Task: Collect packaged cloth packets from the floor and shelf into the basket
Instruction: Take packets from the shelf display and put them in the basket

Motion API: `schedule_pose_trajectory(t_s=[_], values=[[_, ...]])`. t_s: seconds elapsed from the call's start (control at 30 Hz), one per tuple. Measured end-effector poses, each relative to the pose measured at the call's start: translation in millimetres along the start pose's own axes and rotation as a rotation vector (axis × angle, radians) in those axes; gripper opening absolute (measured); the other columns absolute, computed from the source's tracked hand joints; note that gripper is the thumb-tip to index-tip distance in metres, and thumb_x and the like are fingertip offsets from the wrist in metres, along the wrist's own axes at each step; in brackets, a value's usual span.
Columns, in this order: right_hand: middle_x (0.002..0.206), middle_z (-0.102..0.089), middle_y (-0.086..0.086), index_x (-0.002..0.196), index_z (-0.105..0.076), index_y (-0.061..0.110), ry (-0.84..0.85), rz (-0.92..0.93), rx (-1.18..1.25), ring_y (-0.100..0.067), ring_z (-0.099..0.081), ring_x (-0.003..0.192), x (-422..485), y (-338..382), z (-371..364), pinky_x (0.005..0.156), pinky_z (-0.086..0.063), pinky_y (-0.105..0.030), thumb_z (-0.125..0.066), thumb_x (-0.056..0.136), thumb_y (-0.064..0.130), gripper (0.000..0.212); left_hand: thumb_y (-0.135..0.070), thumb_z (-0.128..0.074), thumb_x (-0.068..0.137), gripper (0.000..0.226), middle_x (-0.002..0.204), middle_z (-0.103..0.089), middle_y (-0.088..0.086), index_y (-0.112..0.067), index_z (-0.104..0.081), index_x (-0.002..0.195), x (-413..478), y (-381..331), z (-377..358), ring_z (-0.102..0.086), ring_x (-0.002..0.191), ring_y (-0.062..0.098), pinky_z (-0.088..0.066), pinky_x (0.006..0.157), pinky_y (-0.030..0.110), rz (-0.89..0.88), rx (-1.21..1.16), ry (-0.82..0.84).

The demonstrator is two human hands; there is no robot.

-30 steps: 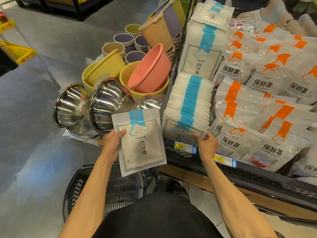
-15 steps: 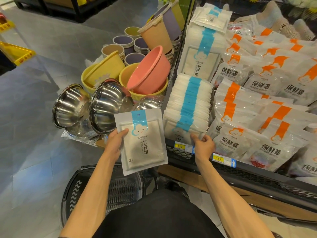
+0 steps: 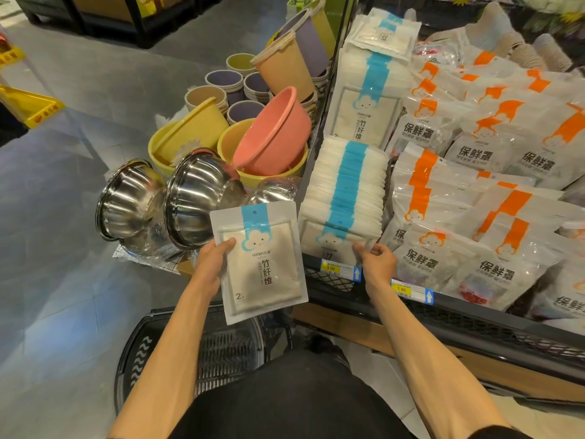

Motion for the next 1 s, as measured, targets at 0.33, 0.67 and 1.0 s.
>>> schedule_pose_trajectory(t_s=[0.33, 0.67, 1.0], values=[[0.091, -0.065, -0.004, 0.096, -0.063, 0.014, 0.024, 0.161, -0.257, -0.025, -0.064, 0.091, -8.8, 39.7, 15.5, 0.074, -0.049, -0.037, -0.075, 0.086, 0.034, 0.026, -0.01, -0.057, 0.1, 0.029, 0.117, -0.072, 0.014, -0.009, -0.062, 0.128, -6.6, -1.7, -0.4, -0.07, 0.108, 0.031, -0.056, 0.091, 0.045, -0.004, 0.013, 0.015], [0.136, -0.055, -0.009, 0.139, -0.05, 0.014, 0.424, 0.625, -1.024, -0.025, -0.053, 0.122, -24.0, 130.4, -22.8, 0.096, -0.047, -0.038, -0.069, 0.09, 0.035, 0.057, -0.009, -0.056, 0.1, 0.022, 0.103, -0.077, 0.005, -0.013, -0.066, 0.119, -25.7, -13.4, -34.9, -0.074, 0.093, 0.019, -0.059, 0.073, 0.031, -0.094, 0.075, 0.147], [0.14, -0.048, -0.009, 0.147, -0.039, 0.021, 0.582, 0.93, -1.421, -0.03, -0.048, 0.124, -73.7, 181.6, -55.5, 0.093, -0.045, -0.042, -0.067, 0.09, 0.043, 0.067, -0.018, -0.057, 0.101, 0.016, 0.109, -0.069, 0.009, -0.007, -0.063, 0.111, -50.7, -20.7, -99.2, -0.066, 0.1, 0.028, -0.056, 0.078, 0.034, -0.268, 0.356, 0.339]])
Point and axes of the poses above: each hand's wrist, its own x-axis towards the middle knuckle, its own z-axis out of the back of the hand, y = z × x, the point moved 8 cm from there along x, towards the middle knuckle
